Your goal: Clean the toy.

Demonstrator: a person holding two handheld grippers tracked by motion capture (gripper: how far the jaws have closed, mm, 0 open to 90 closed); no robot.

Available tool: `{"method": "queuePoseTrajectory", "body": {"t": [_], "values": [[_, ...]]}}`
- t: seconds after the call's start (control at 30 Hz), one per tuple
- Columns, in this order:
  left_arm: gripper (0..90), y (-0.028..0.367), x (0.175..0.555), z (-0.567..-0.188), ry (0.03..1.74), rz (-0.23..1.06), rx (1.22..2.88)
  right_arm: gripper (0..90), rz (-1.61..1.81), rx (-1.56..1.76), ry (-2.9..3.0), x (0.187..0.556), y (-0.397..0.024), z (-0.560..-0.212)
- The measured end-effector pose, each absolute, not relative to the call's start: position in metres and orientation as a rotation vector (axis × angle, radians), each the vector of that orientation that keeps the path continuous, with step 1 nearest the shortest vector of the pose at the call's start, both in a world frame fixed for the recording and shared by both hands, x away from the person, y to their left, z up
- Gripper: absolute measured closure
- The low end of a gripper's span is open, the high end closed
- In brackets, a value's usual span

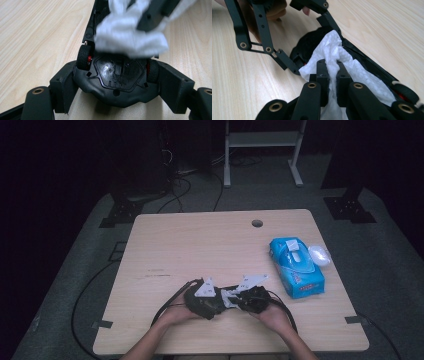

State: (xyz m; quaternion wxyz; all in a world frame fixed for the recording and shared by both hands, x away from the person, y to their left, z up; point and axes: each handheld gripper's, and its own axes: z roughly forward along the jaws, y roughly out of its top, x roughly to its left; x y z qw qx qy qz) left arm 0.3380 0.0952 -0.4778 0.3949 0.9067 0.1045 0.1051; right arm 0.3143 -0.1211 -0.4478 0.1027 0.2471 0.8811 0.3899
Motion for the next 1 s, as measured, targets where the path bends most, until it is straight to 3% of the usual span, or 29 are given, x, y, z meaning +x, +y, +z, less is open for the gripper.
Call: {"method": "queuePoseTrajectory", "body": {"t": [0.23, 0.63, 0.87, 1.0], "values": [[24.0, 0.096, 0.339, -0.478, 0.268, 0.264, 2.3, 84.3, 1.181, 0.679, 2.612, 0.314, -0.105, -0.451], [24.1, 0.095, 0.339, -0.477, 0.255, 0.267, 2.307, 84.3, 1.15, 0.814, 2.507, 0.331, -0.127, -0.444], [24.1, 0.096, 0.338, -0.478, 0.265, 0.266, 2.302, 84.3, 1.133, 0.753, 2.524, 0.332, -0.106, -0.444], [24.1, 0.096, 0.338, -0.478, 0.265, 0.263, 2.298, 84.3, 1.136, 0.786, 2.493, 0.336, -0.117, -0.443]]}}
